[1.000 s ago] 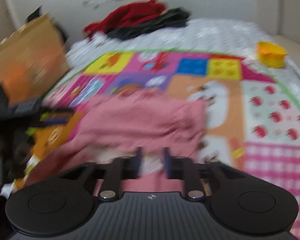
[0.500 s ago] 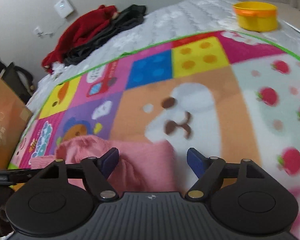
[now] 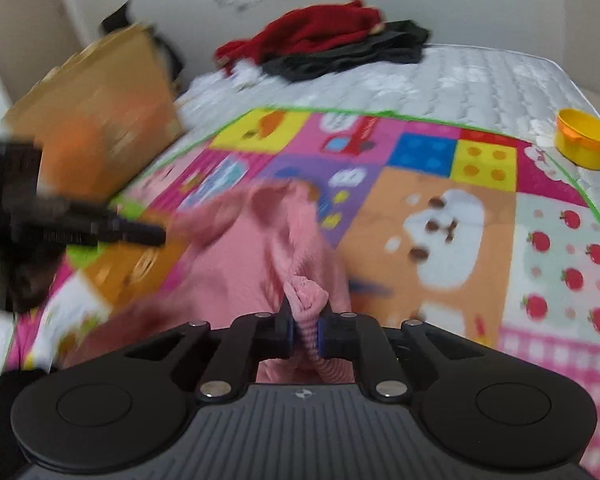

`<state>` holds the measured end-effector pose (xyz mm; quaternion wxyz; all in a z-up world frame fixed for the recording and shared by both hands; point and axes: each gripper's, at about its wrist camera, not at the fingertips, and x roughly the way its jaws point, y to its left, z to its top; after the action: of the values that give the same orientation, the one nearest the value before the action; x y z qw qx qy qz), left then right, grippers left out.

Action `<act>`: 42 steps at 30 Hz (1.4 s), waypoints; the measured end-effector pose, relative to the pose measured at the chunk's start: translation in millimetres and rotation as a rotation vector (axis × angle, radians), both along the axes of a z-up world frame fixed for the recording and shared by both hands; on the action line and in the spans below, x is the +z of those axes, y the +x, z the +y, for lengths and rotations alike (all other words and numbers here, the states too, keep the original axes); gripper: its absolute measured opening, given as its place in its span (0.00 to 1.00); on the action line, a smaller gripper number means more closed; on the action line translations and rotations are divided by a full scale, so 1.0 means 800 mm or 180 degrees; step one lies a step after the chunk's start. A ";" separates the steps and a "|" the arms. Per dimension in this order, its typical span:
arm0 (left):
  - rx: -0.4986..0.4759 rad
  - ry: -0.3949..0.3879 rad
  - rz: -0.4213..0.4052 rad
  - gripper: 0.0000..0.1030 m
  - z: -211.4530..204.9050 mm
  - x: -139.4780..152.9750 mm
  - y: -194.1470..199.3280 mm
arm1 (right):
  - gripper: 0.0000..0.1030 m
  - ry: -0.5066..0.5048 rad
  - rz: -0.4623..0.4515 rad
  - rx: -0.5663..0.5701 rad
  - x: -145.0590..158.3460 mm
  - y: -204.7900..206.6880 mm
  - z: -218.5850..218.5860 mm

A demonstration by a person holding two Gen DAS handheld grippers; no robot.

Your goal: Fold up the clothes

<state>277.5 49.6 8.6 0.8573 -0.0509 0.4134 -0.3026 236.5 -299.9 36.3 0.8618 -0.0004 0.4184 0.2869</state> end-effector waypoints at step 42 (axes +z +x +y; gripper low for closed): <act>0.0831 -0.0870 0.1445 0.72 0.035 -0.086 -0.009 | 0.28 -0.2058 -0.0858 0.1427 -0.106 -0.110 0.124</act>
<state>270.7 77.7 -60.2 0.7597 -0.2850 0.5400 -0.2235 148.6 -200.6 -48.7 0.7805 -0.3997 0.3599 0.3186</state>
